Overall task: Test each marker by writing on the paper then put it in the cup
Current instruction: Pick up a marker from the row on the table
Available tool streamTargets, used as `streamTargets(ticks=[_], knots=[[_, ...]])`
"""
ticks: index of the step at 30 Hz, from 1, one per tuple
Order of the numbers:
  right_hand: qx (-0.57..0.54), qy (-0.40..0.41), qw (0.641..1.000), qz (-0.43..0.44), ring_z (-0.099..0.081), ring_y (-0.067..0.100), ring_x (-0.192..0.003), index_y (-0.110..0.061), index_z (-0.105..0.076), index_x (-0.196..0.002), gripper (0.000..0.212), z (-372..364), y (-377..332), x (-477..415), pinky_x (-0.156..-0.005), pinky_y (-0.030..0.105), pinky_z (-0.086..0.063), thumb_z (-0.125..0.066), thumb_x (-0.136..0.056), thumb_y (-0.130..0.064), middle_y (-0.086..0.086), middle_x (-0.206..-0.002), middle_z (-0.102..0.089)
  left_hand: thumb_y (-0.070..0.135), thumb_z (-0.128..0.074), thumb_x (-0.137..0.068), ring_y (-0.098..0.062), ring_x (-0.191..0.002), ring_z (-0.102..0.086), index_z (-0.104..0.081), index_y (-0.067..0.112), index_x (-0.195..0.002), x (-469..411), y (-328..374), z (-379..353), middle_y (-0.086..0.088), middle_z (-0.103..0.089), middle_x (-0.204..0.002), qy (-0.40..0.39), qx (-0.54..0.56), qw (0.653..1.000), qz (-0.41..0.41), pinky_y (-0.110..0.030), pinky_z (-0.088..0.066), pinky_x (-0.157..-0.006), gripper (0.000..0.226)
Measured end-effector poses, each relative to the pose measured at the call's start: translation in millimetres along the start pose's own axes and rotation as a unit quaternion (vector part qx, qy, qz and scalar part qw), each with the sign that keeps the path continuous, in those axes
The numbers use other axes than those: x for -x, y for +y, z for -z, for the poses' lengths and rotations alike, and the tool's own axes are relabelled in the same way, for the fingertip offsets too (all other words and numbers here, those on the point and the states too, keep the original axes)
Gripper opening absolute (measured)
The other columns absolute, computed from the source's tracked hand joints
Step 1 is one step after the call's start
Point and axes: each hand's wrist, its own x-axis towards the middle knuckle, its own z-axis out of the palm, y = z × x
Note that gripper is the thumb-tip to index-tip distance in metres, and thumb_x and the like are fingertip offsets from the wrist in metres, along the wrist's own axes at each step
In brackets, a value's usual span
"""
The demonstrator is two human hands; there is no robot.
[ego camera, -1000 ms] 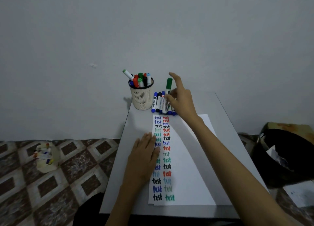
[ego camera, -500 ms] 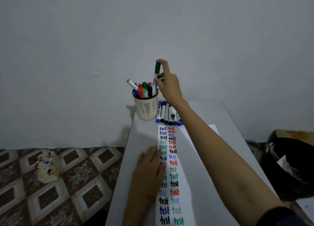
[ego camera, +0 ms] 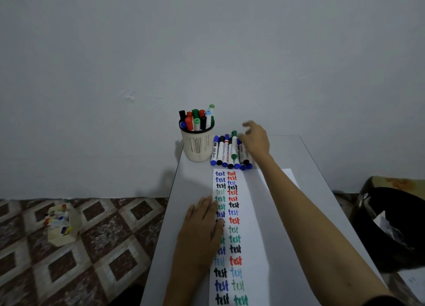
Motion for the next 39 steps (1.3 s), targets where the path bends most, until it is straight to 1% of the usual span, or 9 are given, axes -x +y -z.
streamTargets(ticks=[3,8,11,15,22,26,30,34,39], knots=[[0.048,-0.051,0.992,-0.105,-0.058,0.022,-0.082,-0.003,-0.061,-0.110,0.031,6,22,8,-0.073,0.033,-0.047,-0.068,-0.088,-0.025,0.017,-0.107,-0.066,0.059,-0.001,-0.081,0.006,-0.131,0.001,-0.020,0.023,-0.146,-1,-3,-3,0.007,-0.018,-0.154,0.001,-0.003,1.000,0.002,-0.017,0.009,-0.109,0.076],[0.032,-0.039,0.993,-0.111,-0.052,0.020,-0.067,0.003,-0.067,-0.093,0.030,4,25,13,-0.061,0.030,-0.041,-0.070,-0.087,-0.027,0.020,-0.082,-0.066,0.060,-0.004,-0.081,0.006,-0.131,-0.002,-0.022,0.023,-0.145,-1,-3,-4,0.007,-0.021,-0.153,0.004,0.008,1.000,0.002,-0.017,0.007,-0.110,0.076],[0.047,-0.022,0.992,-0.113,-0.044,0.018,-0.052,-0.008,-0.056,-0.069,0.029,2,23,12,-0.049,0.024,-0.033,-0.071,-0.084,-0.027,0.005,-0.058,-0.049,0.060,-0.007,-0.083,0.007,-0.130,-0.002,-0.023,0.023,-0.145,-1,-2,-3,0.007,-0.022,-0.152,0.009,0.010,1.000,0.000,-0.016,0.007,-0.109,0.074],[-0.001,0.026,0.992,-0.125,-0.038,0.015,-0.045,-0.008,-0.051,-0.062,0.032,-2,26,14,-0.046,0.024,-0.032,-0.072,-0.082,-0.023,0.003,-0.051,-0.043,0.050,-0.023,-0.095,0.007,-0.129,0.000,-0.021,0.023,-0.145,-1,-3,-3,0.007,-0.020,-0.153,0.006,0.005,1.000,-0.002,-0.016,0.007,-0.109,0.057],[-0.237,0.093,0.953,-0.166,-0.056,0.019,-0.059,-0.004,-0.066,-0.081,0.019,17,12,43,-0.060,0.033,-0.054,-0.072,-0.085,-0.022,0.003,-0.068,-0.060,0.054,-0.021,-0.088,0.006,-0.127,-0.010,-0.032,0.019,-0.142,-2,-5,-4,0.004,-0.029,-0.150,0.024,0.025,0.999,-0.016,-0.020,-0.001,-0.111,0.065],[-0.373,-0.033,0.913,-0.161,-0.062,0.023,-0.055,-0.001,-0.065,-0.090,0.005,44,1,86,-0.046,0.025,-0.050,-0.065,-0.087,-0.005,0.015,-0.076,-0.066,0.059,-0.014,-0.083,-0.002,-0.135,-0.016,-0.031,0.018,-0.143,-2,-5,-4,0.003,-0.029,-0.150,0.021,0.023,0.999,-0.020,-0.020,-0.001,-0.111,0.074],[-0.344,-0.184,0.913,-0.122,-0.062,0.016,-0.051,0.002,-0.071,-0.093,0.010,70,12,135,-0.050,0.020,-0.051,-0.067,-0.084,0.000,0.014,-0.071,-0.070,0.060,-0.022,-0.085,-0.007,-0.133,-0.027,-0.026,0.018,-0.144,0,-2,-3,0.003,-0.033,-0.148,0.036,0.059,0.998,-0.014,-0.027,-0.016,-0.113,0.072],[-0.317,-0.217,0.915,-0.121,-0.062,0.016,-0.051,0.007,-0.071,-0.094,0.019,77,21,168,-0.050,0.019,-0.050,-0.075,-0.076,0.004,0.019,-0.073,-0.071,0.053,-0.047,-0.088,-0.004,-0.131,-0.027,-0.012,0.023,-0.147,0,4,2,0.008,-0.027,-0.148,0.072,0.088,0.992,-0.046,-0.027,-0.026,-0.106,0.074],[-0.448,-0.168,0.868,-0.136,-0.061,0.017,-0.051,0.005,-0.065,-0.098,0.024,66,13,192,-0.048,0.020,-0.051,-0.073,-0.076,0.006,0.019,-0.076,-0.069,0.047,-0.024,-0.098,-0.011,-0.082,-0.057,-0.046,0.017,-0.124,9,15,5,-0.001,-0.062,-0.098,0.103,0.022,0.986,-0.129,-0.031,-0.054,-0.072,0.046]])
